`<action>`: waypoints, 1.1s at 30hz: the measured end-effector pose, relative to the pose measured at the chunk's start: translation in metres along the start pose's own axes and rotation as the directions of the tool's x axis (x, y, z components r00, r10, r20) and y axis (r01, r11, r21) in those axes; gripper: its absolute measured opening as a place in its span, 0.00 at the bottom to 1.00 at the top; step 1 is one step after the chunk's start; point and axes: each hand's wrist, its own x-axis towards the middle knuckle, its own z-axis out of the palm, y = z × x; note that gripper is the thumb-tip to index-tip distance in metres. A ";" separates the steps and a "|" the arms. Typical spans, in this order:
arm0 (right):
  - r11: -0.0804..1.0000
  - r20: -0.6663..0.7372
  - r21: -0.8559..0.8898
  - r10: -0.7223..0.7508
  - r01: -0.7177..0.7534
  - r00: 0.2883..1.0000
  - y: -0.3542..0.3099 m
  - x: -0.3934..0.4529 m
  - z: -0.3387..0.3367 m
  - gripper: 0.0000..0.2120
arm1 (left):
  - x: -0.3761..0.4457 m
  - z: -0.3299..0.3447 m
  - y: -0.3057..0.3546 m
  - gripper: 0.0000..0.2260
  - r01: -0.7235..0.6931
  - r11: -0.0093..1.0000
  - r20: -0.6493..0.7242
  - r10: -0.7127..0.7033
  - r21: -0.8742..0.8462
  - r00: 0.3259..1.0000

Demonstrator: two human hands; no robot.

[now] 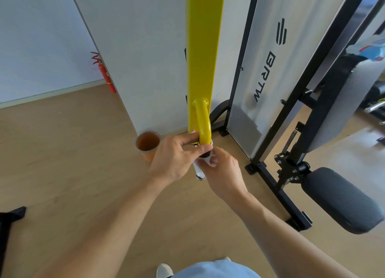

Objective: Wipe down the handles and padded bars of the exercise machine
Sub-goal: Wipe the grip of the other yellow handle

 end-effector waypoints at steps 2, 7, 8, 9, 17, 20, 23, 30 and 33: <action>0.996 -0.073 0.067 -0.054 0.059 0.996 -0.007 -0.001 -0.002 0.07 | 0.003 -0.002 0.000 0.30 -0.004 0.999 0.016 0.003 0.049 1.000; 0.995 -0.061 0.099 -0.021 0.027 0.998 0.004 -0.006 0.012 0.07 | 0.006 -0.002 0.000 0.22 -0.037 0.999 0.047 0.036 0.011 0.998; 0.995 -0.050 0.103 -0.011 0.016 0.999 0.007 -0.005 0.014 0.07 | 0.007 -0.002 -0.002 0.23 -0.045 0.999 0.052 0.045 0.001 0.998; 0.992 -0.045 0.122 -0.010 0.015 0.999 0.007 -0.004 0.013 0.07 | 0.007 -0.002 -0.003 0.24 -0.050 0.999 0.056 0.050 0.001 0.997; 0.955 -0.061 0.274 -0.098 0.111 0.993 -0.003 0.002 0.010 0.08 | 0.009 -0.001 -0.004 0.27 -0.073 0.995 0.071 0.068 0.068 0.995; 0.970 -0.046 0.217 -0.106 0.114 0.993 0.002 0.007 0.013 0.07 | 0.009 0.000 -0.002 0.25 -0.094 0.992 0.062 0.089 0.086 0.994; 0.980 -0.020 0.168 -0.109 0.111 0.994 0.010 0.006 0.012 0.06 | 0.010 0.000 0.004 0.18 -0.106 0.991 0.080 0.100 0.081 0.992; 0.985 -0.075 0.136 -0.100 0.110 0.992 0.007 0.002 0.004 0.06 | 0.014 -0.003 0.009 0.16 -0.107 0.990 0.142 0.093 0.096 0.985; 0.974 -0.169 0.123 -0.169 0.191 0.971 0.001 0.003 0.000 0.05 | 0.015 -0.003 0.006 0.21 -0.095 0.991 0.140 0.082 0.092 0.987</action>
